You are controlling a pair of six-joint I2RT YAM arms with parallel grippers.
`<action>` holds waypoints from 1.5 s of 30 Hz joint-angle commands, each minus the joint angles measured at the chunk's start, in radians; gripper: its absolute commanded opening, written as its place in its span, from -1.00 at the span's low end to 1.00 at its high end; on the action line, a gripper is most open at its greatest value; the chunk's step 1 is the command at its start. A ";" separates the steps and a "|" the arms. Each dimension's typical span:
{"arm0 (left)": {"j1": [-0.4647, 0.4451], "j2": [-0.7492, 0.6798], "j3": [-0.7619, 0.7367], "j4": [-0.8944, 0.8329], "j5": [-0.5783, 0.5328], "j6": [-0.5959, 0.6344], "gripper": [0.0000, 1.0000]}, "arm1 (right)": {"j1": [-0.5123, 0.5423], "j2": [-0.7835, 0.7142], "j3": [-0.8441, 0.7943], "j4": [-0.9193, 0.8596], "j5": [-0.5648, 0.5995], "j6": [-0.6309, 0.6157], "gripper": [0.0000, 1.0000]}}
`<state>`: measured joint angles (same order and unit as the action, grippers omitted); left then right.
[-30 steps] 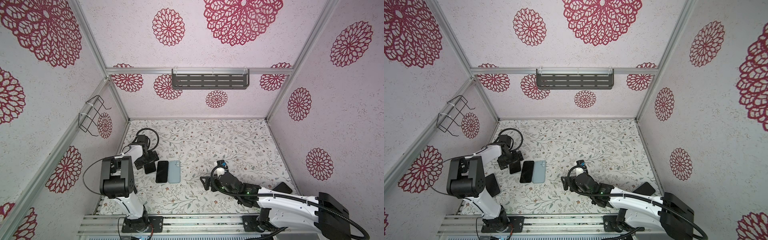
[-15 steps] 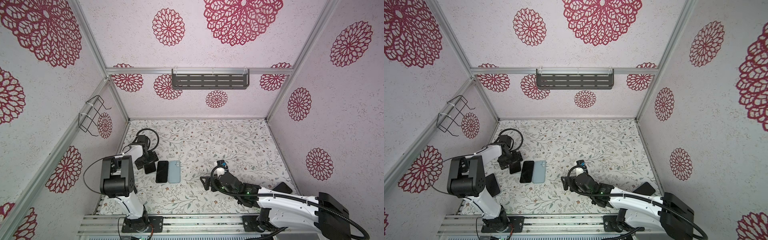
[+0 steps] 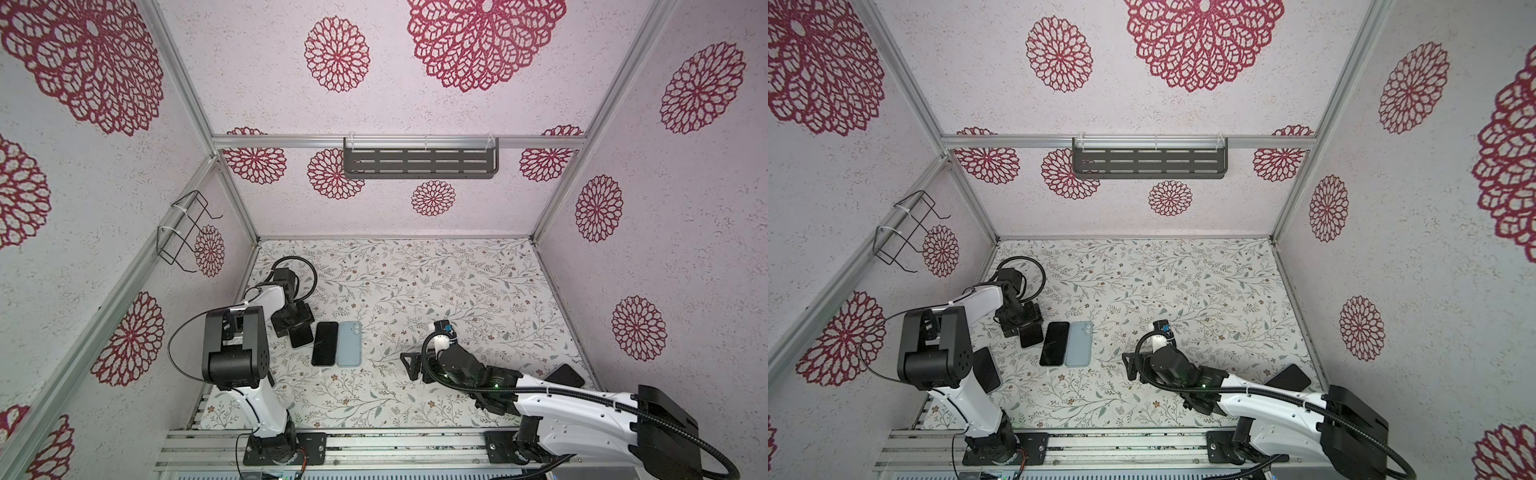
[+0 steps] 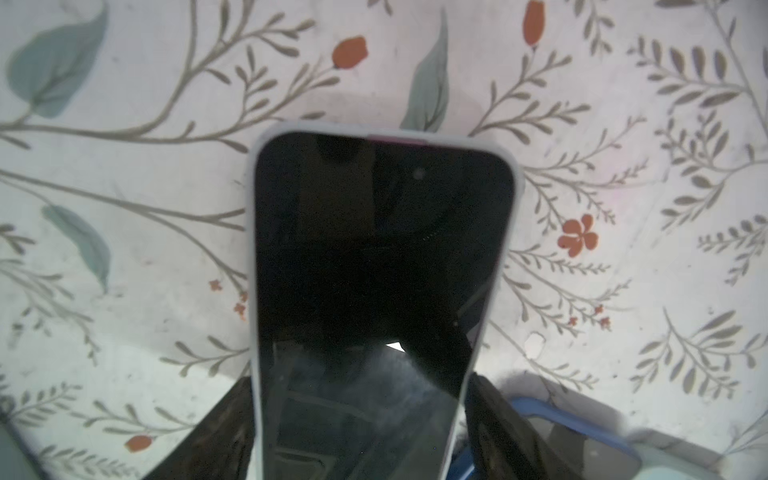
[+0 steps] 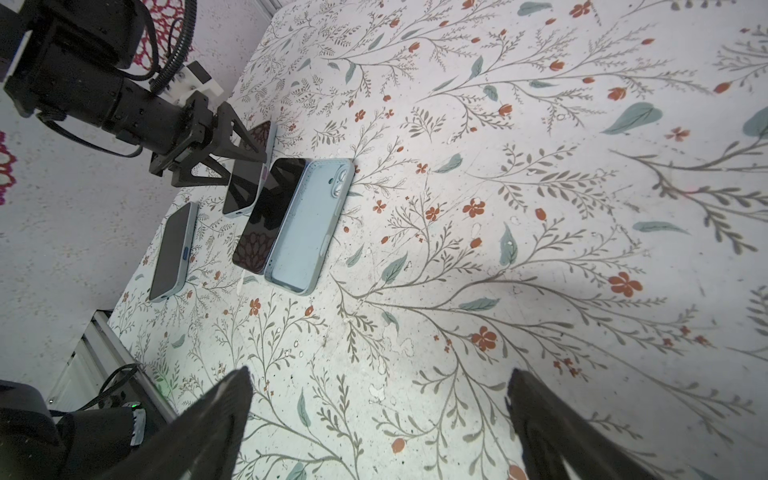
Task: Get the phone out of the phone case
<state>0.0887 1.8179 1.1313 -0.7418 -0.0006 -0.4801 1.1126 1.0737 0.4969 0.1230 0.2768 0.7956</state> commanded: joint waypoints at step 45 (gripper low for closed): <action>-0.023 0.063 0.026 -0.059 0.038 -0.041 1.00 | -0.048 -0.078 -0.046 0.032 -0.023 -0.038 0.98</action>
<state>0.0700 1.8431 1.1461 -0.7803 0.0143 -0.5278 1.0729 1.0214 0.4507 0.1368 0.2497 0.7769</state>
